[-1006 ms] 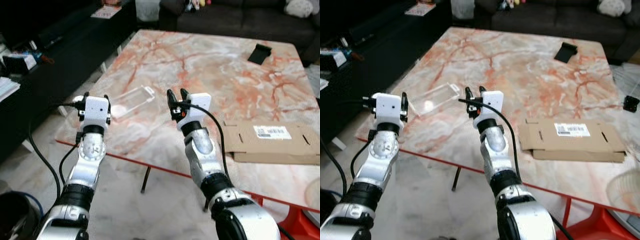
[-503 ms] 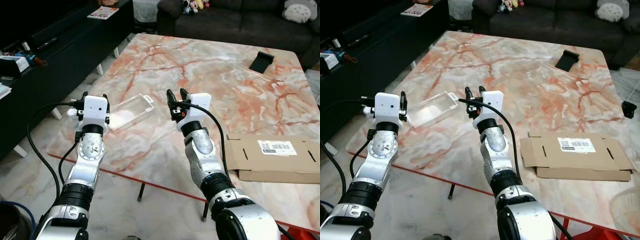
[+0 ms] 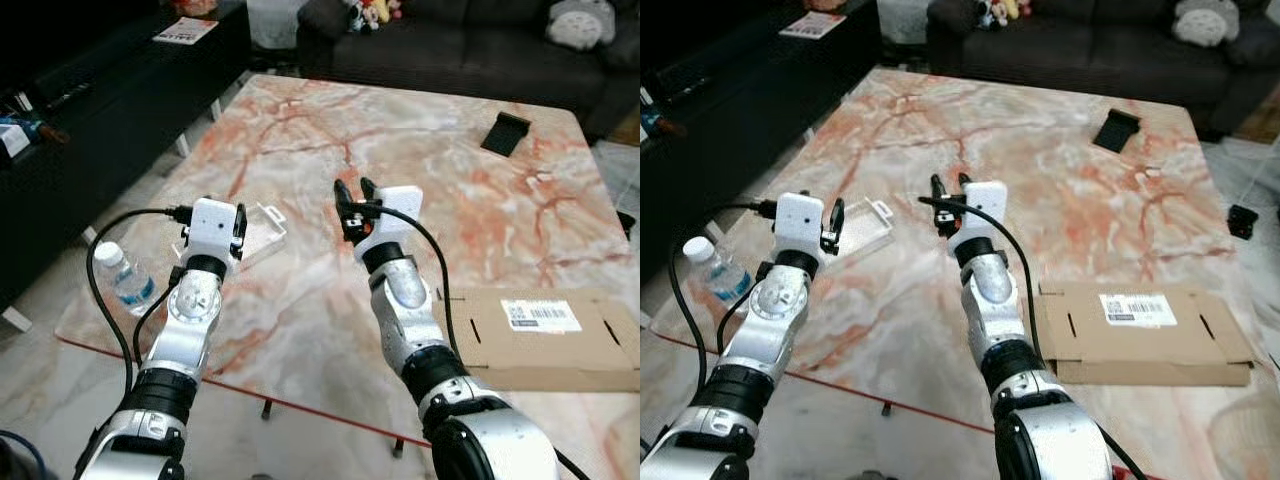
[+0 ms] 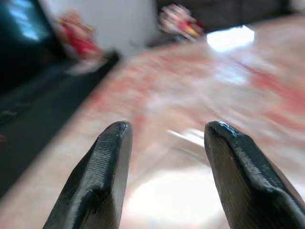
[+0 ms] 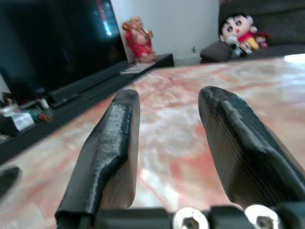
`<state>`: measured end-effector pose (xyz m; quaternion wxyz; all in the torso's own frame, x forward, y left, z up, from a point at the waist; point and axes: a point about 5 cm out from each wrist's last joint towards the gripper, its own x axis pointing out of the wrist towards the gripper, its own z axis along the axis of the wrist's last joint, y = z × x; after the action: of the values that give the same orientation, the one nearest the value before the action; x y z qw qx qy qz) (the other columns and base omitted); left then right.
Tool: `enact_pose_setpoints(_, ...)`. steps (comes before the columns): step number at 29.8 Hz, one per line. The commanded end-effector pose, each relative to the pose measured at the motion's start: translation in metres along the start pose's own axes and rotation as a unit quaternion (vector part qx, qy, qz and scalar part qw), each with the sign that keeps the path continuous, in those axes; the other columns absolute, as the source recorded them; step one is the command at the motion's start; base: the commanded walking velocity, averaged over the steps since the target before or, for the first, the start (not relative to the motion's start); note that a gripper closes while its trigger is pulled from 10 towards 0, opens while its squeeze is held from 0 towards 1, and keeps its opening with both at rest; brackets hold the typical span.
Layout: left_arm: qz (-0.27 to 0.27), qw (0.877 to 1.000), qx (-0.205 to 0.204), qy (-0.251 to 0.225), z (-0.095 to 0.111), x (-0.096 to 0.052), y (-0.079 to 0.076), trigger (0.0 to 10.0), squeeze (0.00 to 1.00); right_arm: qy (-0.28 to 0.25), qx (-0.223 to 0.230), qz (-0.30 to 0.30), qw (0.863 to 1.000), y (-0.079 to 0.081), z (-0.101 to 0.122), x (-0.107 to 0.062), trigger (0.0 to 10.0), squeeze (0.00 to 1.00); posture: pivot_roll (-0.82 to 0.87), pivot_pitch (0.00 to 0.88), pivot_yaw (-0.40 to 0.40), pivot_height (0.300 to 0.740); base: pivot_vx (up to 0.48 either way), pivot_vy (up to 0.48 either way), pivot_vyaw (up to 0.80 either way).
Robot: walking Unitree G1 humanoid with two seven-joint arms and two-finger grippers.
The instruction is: Picking trash to rubbish bin
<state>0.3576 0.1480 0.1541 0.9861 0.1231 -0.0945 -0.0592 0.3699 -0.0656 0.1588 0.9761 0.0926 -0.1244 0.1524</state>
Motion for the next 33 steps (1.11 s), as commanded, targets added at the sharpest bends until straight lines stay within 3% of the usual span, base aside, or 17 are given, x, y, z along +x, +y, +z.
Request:
enact_pose_setpoints(1, -0.042, 0.999, -0.007, 0.030, -0.011, -0.003, -0.005, 10.0, 1.00, 0.001, 0.007, -0.003, 1.000, 0.001, 0.000, 0.000, 10.0, 0.00, 0.12, 0.097, -0.010, 0.740, 0.000, 0.000, 0.00)
enact_pose_setpoints(7, -0.017, 0.999, 0.001, 0.042, -0.014, -0.001, 0.013, 10.0, 1.00, 0.002, 0.006, -0.005, 1.000, -0.001, -0.001, 0.000, 10.0, 0.00, 0.12, 0.099, -0.012, 0.740, 0.000, 0.000, 0.00)
enact_pose_setpoints(13, -0.038, 0.998, 0.003, 0.050, -0.015, 0.001, 0.019, 10.0, 1.00, 0.004, 0.006, -0.005, 1.000, -0.001, -0.001, -0.001, 10.0, 0.00, 0.12, 0.097, -0.014, 0.740, 0.000, 0.000, 0.00)
enact_pose_setpoints(15, -0.033, 0.998, 0.017, 0.057, -0.015, 0.006, 0.028, 10.0, 1.00, 0.003, 0.005, -0.002, 1.000, -0.001, -0.001, 0.000, 10.0, 0.00, 0.12, 0.091, -0.019, 0.740, 0.000, 0.000, 0.00)
enact_pose_setpoints(33, -0.049, 0.995, 0.027, 0.077, -0.015, 0.019, 0.036, 10.0, 1.00, 0.006, -0.003, 0.002, 1.000, -0.005, -0.004, -0.007, 10.0, 0.00, 0.09, 0.124, -0.034, 0.740, 0.000, 0.000, 0.00)
